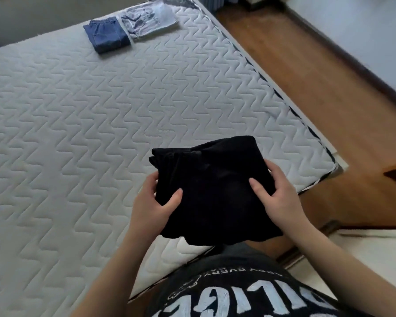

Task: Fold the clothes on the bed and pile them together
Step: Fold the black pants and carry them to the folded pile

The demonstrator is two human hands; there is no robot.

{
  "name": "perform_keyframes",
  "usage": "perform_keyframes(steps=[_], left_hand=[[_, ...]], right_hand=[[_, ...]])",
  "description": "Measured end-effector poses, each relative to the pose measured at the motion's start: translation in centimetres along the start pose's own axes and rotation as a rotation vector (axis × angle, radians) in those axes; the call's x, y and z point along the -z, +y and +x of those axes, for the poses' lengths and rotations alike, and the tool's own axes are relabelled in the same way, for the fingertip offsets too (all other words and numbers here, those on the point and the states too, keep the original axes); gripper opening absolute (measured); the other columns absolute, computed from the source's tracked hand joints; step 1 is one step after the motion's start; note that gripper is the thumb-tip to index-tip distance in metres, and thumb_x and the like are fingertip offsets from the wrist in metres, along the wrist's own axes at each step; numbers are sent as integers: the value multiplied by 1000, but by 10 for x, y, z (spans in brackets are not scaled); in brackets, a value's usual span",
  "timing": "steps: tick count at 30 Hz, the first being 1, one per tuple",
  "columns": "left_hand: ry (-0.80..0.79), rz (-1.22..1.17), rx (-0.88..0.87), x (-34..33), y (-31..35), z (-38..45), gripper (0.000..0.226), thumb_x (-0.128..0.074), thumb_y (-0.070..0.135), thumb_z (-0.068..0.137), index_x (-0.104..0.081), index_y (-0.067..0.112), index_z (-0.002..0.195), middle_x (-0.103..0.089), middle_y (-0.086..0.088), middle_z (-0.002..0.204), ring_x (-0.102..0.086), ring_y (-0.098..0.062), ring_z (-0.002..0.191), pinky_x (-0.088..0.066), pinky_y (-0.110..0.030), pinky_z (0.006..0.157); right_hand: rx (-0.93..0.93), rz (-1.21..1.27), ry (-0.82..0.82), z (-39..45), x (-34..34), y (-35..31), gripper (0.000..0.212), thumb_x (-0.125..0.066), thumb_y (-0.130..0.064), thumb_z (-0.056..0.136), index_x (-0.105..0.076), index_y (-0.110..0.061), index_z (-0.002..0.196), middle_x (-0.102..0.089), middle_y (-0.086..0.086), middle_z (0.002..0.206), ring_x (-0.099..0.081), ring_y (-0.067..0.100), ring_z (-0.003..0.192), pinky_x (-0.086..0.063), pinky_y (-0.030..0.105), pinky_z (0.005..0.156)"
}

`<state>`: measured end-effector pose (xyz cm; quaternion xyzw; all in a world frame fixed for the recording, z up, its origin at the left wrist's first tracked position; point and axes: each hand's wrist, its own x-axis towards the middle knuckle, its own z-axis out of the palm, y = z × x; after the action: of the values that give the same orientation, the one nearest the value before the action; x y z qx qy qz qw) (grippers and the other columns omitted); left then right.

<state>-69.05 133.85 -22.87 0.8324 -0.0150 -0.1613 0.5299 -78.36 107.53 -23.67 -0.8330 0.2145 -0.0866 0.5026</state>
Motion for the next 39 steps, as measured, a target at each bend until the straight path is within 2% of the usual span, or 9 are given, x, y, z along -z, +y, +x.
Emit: perform_keyframes(steps=[6, 10, 14, 17, 20, 23, 28, 36, 39], left_hand=[[-149, 0, -85, -15, 10, 0, 46, -70, 51, 71, -53, 54, 113, -68, 23, 99, -70, -3, 82, -60, -35, 73], [-246, 25, -135, -34, 26, 8, 45, -69, 53, 71, -54, 52, 114, -69, 20, 98, -70, -5, 84, -60, -42, 77], [-328, 64, -194, -61, 52, 19, 42, -68, 54, 72, -52, 57, 110, -67, 26, 97, -69, 1, 82, -59, -33, 73], [-362, 87, -222, -90, 77, 29, 42, -69, 51, 73, -53, 52, 113, -66, 29, 97, -67, 4, 83, -56, -28, 72], [-386, 133, -252, -127, 101, 43, 38, -72, 46, 80, -51, 57, 109, -63, 35, 96, -65, 9, 82, -49, -18, 66], [-428, 161, -252, -169, 121, 56, 39, -73, 40, 83, -51, 52, 112, -63, 34, 96, -65, 8, 82, -52, -22, 69], [-445, 228, -242, -236, 155, 66, 40, -73, 39, 83, -49, 55, 110, -61, 39, 96, -64, 11, 83, -53, -23, 71], [-383, 236, -215, -287, 180, 86, 41, -74, 38, 83, -52, 54, 113, -65, 32, 98, -66, 6, 82, -54, -27, 71], [-378, 221, -208, -291, 180, 92, 40, -74, 36, 83, -52, 59, 106, -66, 30, 97, -68, 4, 81, -54, -25, 67]], right_hand=[[-90, -20, 148, -35, 21, 7, 46, -63, -42, 90, -46, -39, 133, -61, -24, 119, -56, -11, 107, -40, 0, 83], [-121, -11, 258, -51, 42, 14, 45, -63, -44, 90, -47, -41, 132, -59, -33, 116, -55, -14, 108, -40, -1, 82], [-143, 7, 361, -57, 66, 23, 45, -64, -41, 90, -48, -38, 133, -52, -50, 107, -50, -23, 104, -36, -5, 79], [-154, 16, 429, -51, 90, 30, 46, -64, -38, 91, -49, -34, 134, -53, -50, 104, -50, -24, 102, -36, -5, 78], [-166, 19, 480, -39, 116, 44, 46, -63, -41, 91, -47, -37, 134, -53, -47, 107, -51, -21, 105, -37, -4, 81], [-192, 24, 497, -24, 144, 69, 50, -62, -43, 91, -46, -34, 137, -55, -40, 113, -51, -16, 111, -39, -1, 85], [-260, 63, 472, 9, 195, 112, 55, -62, -45, 90, -45, -30, 140, -60, -16, 127, -56, -4, 113, -42, 3, 86], [-253, 130, 444, 56, 241, 145, 50, -63, -41, 89, -48, -34, 136, -56, -39, 112, -52, -18, 108, -38, -2, 81], [-251, 119, 420, 64, 248, 146, 50, -63, -41, 90, -47, -34, 136, -57, -35, 116, -52, -19, 107, -38, -2, 83]])
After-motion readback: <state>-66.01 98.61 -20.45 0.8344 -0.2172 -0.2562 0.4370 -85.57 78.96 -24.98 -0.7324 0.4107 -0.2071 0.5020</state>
